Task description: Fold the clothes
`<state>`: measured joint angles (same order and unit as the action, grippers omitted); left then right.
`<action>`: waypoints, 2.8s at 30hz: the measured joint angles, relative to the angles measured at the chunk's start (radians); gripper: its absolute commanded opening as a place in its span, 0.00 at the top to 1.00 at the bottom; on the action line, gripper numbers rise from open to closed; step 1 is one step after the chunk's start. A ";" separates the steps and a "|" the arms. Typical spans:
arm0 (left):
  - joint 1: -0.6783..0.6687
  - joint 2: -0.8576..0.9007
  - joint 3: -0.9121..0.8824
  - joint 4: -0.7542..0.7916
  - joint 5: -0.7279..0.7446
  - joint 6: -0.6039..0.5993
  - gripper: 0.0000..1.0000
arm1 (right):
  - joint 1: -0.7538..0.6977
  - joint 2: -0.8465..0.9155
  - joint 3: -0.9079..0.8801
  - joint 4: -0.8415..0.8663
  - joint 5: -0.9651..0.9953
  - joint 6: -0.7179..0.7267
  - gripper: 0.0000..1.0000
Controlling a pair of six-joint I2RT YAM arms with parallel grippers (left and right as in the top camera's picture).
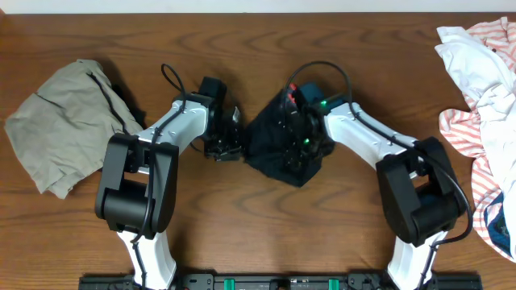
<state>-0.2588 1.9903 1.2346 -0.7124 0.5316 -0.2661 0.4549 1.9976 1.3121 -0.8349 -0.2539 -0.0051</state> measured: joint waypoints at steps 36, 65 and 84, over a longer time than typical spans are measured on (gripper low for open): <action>0.000 -0.113 -0.005 0.334 0.015 -0.021 0.58 | 0.080 -0.182 -0.020 -0.142 0.226 -0.376 0.23; -0.155 -0.013 -0.015 0.339 -0.098 0.111 0.38 | -0.066 -0.386 -0.174 0.018 0.106 -0.202 0.19; -0.230 0.013 -0.015 0.426 -0.025 0.160 0.38 | -0.066 -0.242 -0.198 0.148 0.092 -0.193 0.19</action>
<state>-0.4889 2.0033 1.2194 -0.2863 0.5064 -0.1062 0.3889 1.7554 1.1145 -0.6872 -0.1616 -0.1978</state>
